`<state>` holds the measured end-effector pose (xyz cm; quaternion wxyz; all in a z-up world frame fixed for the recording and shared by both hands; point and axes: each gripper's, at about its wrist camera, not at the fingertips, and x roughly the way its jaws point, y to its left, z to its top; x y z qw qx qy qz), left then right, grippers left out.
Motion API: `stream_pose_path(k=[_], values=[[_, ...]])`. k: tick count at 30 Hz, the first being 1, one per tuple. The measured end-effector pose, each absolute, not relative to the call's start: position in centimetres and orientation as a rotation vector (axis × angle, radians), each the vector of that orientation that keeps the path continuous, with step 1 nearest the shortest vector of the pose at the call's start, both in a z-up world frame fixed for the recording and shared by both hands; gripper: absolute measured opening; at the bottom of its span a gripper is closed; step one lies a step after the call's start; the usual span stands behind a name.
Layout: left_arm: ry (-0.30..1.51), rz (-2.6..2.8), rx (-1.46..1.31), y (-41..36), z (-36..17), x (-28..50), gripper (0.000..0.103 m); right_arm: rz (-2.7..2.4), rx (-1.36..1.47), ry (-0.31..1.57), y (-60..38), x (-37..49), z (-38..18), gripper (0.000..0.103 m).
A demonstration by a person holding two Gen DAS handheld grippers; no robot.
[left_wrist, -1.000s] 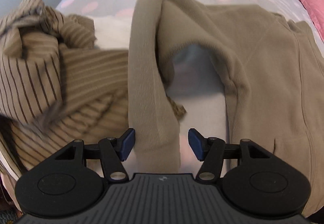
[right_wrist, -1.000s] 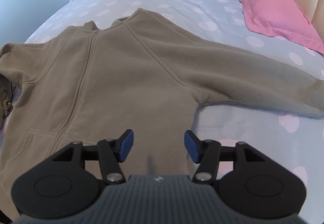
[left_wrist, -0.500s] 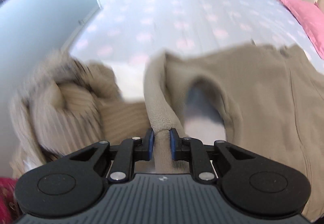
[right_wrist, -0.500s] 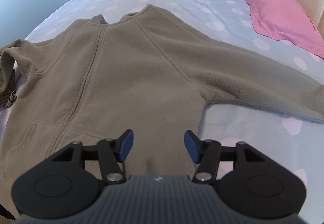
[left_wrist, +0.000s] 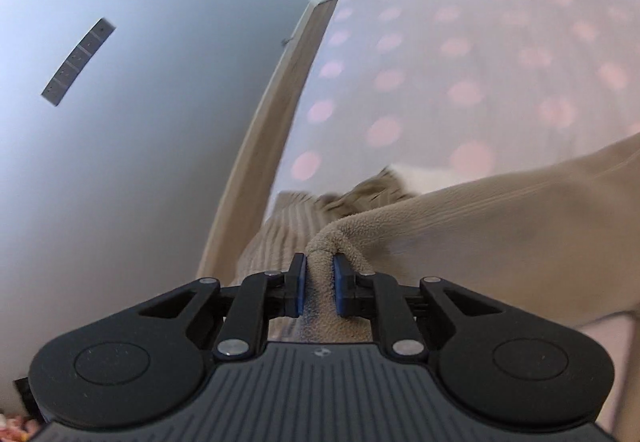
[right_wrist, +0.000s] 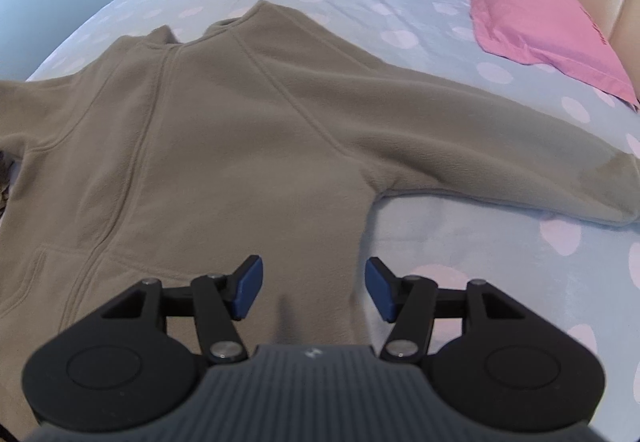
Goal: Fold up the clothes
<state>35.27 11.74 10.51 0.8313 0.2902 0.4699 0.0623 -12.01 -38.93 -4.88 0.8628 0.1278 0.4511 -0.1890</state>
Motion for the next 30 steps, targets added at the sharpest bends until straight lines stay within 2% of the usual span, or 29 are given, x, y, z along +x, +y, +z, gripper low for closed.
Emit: stream_pose_path(k=[5, 8, 10, 11, 12, 13, 18, 21, 23, 24, 25, 28, 30], values=[[1.024, 0.169, 0.634, 13.5, 6.5, 36.9, 0.015, -0.429, 0.311, 0.967, -41.7, -10.8, -4.9, 0.060], [1.023, 0.147, 0.648, 12.9, 6.2, 37.5, 0.022, -0.440, 0.303, 0.969, -43.8, -9.1, -4.6, 0.060], [1.006, 0.099, 0.613, 11.9, 7.0, 37.8, 0.033, -0.444, 0.309, 0.959, -45.3, -7.8, -4.2, 0.060], [0.996, 0.072, 0.593, 11.3, 7.4, 38.0, 0.042, -0.444, 0.313, 0.954, -46.0, -7.0, -4.0, 0.060], [0.983, 0.034, 0.561, 10.5, 8.0, 38.0, 0.064, -0.443, 0.314, 0.949, -46.7, -6.1, -3.8, 0.060], [0.969, -0.011, 0.530, 9.5, 8.5, 37.9, 0.070, -0.438, 0.305, 0.946, -47.3, -5.1, -3.5, 0.060], [0.915, -0.204, 0.500, 3.9, 9.0, 35.9, 0.068, -0.384, 0.242, 0.917, -47.6, -1.1, -2.1, 0.060], [0.905, -0.347, 0.461, 0.8, 8.3, 33.5, 0.051, -0.347, 0.253, 0.902, -46.4, -0.2, -2.3, 0.060], [0.920, -0.452, 0.413, -0.9, 7.1, 31.4, 0.044, -0.332, 0.265, 0.917, -45.6, -0.4, -3.1, 0.053], [0.932, -0.501, 0.389, -1.7, 6.4, 30.4, 0.041, -0.327, 0.268, 0.930, -45.1, -0.6, -3.6, 0.040], [0.948, -0.551, 0.368, -2.4, 5.6, 29.3, 0.039, -0.322, 0.271, 0.943, -44.7, -0.8, -4.2, 0.035], [1.014, -0.660, 0.345, -4.1, 1.8, 25.6, 0.038, -0.319, 0.288, 0.984, -43.8, -1.8, -6.0, 0.034], [1.059, -0.715, 0.341, -4.8, -0.9, 23.7, 0.036, -0.325, 0.315, 1.018, -43.8, -2.9, -7.6, 0.028]])
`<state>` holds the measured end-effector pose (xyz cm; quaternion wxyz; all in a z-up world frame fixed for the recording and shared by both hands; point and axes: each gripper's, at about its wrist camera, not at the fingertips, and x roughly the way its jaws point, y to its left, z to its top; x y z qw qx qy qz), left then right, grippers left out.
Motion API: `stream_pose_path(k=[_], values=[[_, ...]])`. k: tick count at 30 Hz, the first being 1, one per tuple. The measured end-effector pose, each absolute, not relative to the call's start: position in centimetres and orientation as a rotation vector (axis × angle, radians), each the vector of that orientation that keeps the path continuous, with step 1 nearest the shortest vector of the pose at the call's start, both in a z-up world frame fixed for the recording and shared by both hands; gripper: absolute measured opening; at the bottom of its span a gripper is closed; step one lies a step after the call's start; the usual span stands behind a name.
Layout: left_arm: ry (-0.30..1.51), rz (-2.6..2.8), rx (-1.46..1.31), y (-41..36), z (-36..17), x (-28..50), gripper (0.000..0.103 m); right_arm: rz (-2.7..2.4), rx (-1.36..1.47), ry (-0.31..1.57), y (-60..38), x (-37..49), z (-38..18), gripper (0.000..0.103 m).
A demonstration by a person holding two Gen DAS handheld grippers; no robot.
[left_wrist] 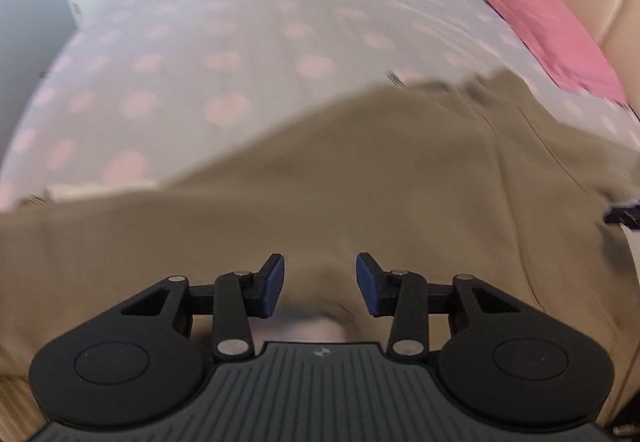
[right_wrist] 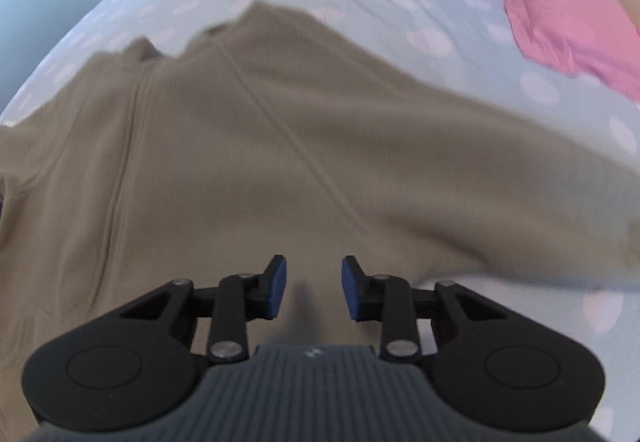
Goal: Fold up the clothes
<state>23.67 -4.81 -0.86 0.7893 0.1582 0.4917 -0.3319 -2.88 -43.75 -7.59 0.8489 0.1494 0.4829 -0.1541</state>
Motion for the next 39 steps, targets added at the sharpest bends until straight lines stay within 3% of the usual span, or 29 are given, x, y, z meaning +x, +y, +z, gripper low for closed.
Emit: stream_pose_path(k=[5, 9, 17, 21, 29, 39], values=[[1.197, -0.758, 0.334, -6.0, -7.4, 21.4, 0.034, -0.352, 0.366, 1.091, -44.5, -4.4, -11.5, 0.023], [1.291, -0.735, 0.398, -6.7, -11.5, 19.6, 0.034, -0.367, 0.386, 1.073, -44.3, -4.9, -11.2, 0.023], [1.309, -0.862, 0.469, -6.1, -10.3, 13.8, 0.036, -0.297, 0.350, 1.063, -41.4, -9.9, -6.9, 0.038], [1.330, -0.902, 0.585, -5.6, -10.1, 9.9, 0.044, -0.279, 0.358, 1.117, -40.2, -12.7, -6.4, 0.046], [1.380, -0.943, 0.733, -4.1, -11.2, 4.5, 0.045, -0.261, 0.335, 1.237, -37.7, -18.9, -8.2, 0.048], [1.369, -0.952, 0.862, -5.6, -15.5, 2.6, 0.057, -0.286, 0.351, 1.323, -36.0, -22.6, -10.7, 0.054]])
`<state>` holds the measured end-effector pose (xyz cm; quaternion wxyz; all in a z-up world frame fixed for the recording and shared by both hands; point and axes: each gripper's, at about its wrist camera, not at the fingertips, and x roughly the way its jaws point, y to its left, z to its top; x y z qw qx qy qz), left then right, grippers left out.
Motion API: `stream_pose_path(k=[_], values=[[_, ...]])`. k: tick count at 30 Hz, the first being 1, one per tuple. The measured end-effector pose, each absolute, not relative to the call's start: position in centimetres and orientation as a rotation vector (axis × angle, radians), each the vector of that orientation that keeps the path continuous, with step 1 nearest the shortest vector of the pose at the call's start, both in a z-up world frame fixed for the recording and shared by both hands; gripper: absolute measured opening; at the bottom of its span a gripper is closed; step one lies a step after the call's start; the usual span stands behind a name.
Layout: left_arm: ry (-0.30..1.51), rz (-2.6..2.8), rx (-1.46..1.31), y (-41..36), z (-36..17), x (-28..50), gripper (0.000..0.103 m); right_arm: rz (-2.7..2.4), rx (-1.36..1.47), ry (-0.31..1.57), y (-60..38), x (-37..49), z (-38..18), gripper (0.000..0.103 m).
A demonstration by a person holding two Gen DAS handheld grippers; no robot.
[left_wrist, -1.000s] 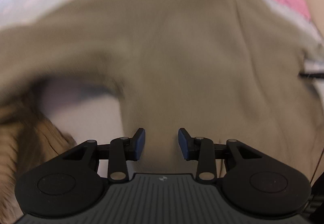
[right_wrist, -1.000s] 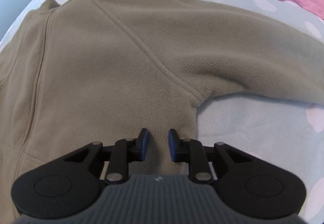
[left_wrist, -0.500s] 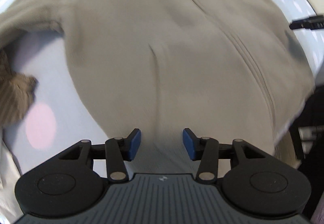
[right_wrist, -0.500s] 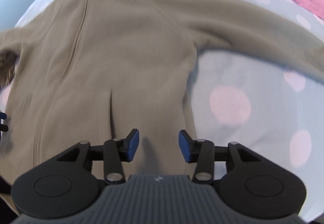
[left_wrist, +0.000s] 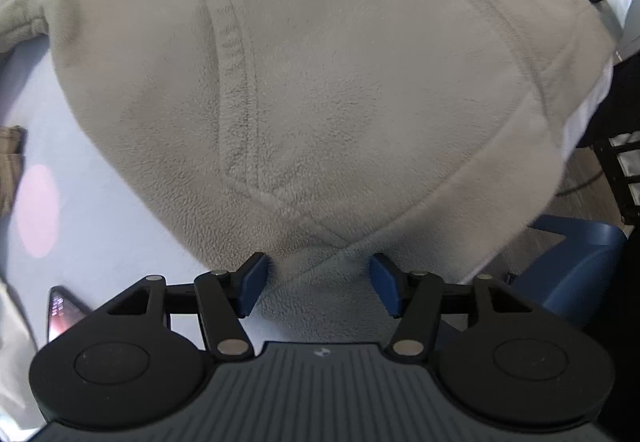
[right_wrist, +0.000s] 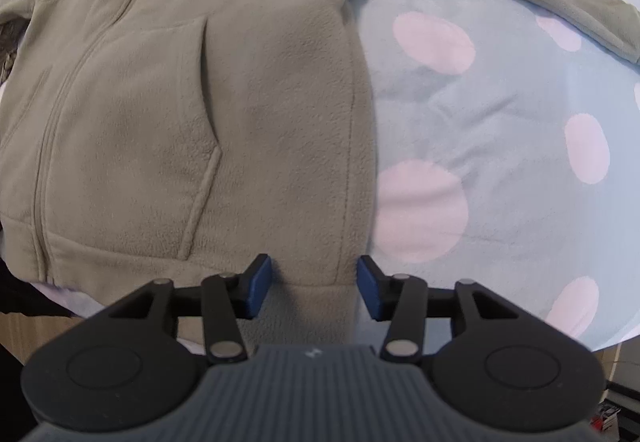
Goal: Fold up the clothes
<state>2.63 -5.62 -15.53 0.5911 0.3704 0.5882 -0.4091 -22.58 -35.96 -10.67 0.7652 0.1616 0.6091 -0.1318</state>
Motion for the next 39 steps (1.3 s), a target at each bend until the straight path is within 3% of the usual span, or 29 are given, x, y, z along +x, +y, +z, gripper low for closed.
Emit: stream_pose_path(k=[11, 22, 24, 26, 28, 31, 39], values=[[1.493, -0.846, 0.646, -2.8, -13.5, 5.6, 0.057, -0.289, 0.463, 1.388, -36.7, -23.9, -11.6, 0.056], [1.594, -0.823, 0.695, -3.9, -17.5, 5.8, 0.058, -0.276, 0.508, 1.429, -36.5, -24.0, -13.0, 0.059], [1.583, -0.835, 0.724, -4.3, -17.4, 5.6, 0.054, -0.273, 0.507, 1.426, -36.4, -24.0, -12.8, 0.059], [1.582, -0.851, 0.724, -4.3, -17.0, 5.6, 0.043, -0.262, 0.489, 1.424, -36.1, -24.1, -12.3, 0.047], [1.584, -0.867, 0.730, -3.8, -16.1, 5.9, 0.028, -0.249, 0.470, 1.423, -35.8, -24.2, -11.7, 0.023], [1.590, -0.903, 0.763, -3.0, -14.1, 6.3, 0.016, -0.199, 0.441, 1.425, -35.8, -24.3, -9.7, 0.017], [1.590, -1.031, 0.898, -4.6, -7.1, 4.6, 0.014, -0.084, 0.335, 1.440, -37.0, -23.5, -1.0, 0.015]])
